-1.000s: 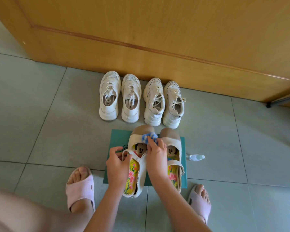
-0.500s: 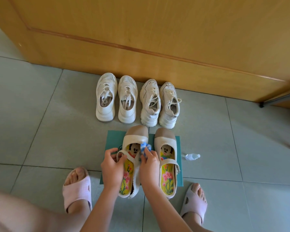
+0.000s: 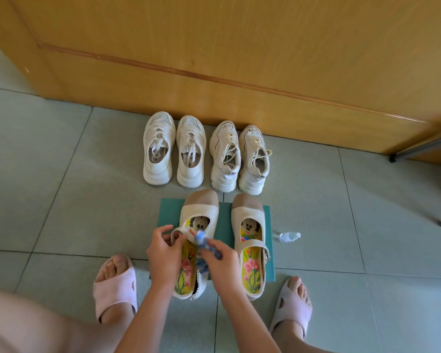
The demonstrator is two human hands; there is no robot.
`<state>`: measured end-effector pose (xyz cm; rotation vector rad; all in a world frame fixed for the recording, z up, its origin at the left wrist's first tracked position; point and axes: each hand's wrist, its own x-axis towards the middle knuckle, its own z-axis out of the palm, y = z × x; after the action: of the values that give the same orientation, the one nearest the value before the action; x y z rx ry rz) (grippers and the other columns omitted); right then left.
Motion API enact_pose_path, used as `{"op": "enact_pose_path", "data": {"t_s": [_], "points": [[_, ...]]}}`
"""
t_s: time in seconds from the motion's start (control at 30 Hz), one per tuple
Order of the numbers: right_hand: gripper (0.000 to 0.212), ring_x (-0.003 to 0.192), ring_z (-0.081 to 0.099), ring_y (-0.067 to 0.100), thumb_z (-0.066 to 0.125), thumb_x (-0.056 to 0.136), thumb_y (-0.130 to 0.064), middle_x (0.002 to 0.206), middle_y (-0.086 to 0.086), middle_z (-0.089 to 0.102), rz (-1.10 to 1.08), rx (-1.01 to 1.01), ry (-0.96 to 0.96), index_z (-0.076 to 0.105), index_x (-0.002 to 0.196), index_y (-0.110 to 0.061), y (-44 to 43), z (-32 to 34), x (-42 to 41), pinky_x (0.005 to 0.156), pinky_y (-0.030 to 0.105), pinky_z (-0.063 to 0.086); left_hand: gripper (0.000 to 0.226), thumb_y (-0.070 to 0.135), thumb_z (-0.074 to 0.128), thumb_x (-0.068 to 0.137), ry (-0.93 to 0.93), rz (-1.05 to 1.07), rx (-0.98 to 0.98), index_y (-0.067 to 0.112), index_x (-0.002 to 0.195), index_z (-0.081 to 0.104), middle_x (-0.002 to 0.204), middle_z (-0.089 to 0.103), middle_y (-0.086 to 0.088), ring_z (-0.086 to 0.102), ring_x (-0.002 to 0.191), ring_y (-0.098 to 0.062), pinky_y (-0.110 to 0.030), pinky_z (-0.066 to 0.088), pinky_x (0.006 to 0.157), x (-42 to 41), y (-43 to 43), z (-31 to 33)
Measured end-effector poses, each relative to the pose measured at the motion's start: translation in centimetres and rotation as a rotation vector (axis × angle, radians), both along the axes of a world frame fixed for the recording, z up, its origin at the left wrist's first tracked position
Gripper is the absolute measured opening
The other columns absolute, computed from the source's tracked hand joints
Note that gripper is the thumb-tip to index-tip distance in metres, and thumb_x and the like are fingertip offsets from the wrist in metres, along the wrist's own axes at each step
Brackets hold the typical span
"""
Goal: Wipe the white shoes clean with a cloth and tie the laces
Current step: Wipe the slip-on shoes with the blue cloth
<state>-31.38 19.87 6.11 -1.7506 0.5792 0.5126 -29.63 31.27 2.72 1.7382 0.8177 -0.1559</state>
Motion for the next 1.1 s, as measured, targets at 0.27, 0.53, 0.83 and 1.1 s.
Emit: {"op": "enact_pose_path", "data": {"t_s": [0.27, 0.53, 0.83, 1.1], "points": [[0.019, 0.077, 0.065, 0.018, 0.069, 0.084, -0.020, 0.092, 0.011, 0.067, -0.347, 0.158, -0.120, 0.059, 0.096, -0.009, -0.9, 0.8, 6.7, 0.070, 0.025, 0.054, 0.034, 0.022, 0.067, 0.084, 0.013, -0.040, 0.042, 0.014, 0.114, 0.054, 0.095, 0.063, -0.004, 0.058, 0.083, -0.018, -0.027, 0.042, 0.065, -0.1, -0.1, 0.2], [0.043, 0.101, 0.062, 0.016, 0.057, 0.091, -0.014, 0.110, 0.000, 0.064, -0.325, -0.037, -0.219, 0.050, 0.133, -0.024, 0.6, -2.1, 11.2, 0.088, 0.034, 0.053, 0.035, 0.023, 0.067, 0.085, 0.022, -0.055, 0.056, 0.012, 0.115, 0.053, 0.097, 0.063, -0.005, 0.058, 0.080, -0.015, -0.018, 0.038, 0.057, 0.0, -0.2, 0.4], [0.040, 0.128, 0.041, 0.021, 0.042, 0.094, -0.003, 0.142, 0.004, 0.035, 0.119, -0.378, -0.348, 0.057, 0.129, -0.013, -0.5, -3.0, 9.4, 0.103, 0.033, 0.044, 0.033, 0.023, 0.064, 0.087, 0.021, -0.079, 0.093, 0.013, 0.116, 0.053, 0.099, 0.063, -0.004, 0.057, 0.083, -0.016, -0.017, 0.037, 0.057, 0.1, -0.4, 0.4], [0.042, 0.123, 0.040, 0.019, 0.057, 0.093, -0.018, 0.133, 0.003, 0.048, 0.186, -0.467, -0.282, 0.051, 0.134, -0.014, 0.1, -2.8, 6.1, 0.106, 0.029, 0.035, 0.030, 0.014, 0.066, 0.085, -0.022, -0.052, 0.075, 0.009, 0.113, 0.056, 0.099, 0.063, -0.006, 0.057, 0.087, -0.020, -0.026, 0.038, 0.073, -0.1, -0.3, 0.2]]}}
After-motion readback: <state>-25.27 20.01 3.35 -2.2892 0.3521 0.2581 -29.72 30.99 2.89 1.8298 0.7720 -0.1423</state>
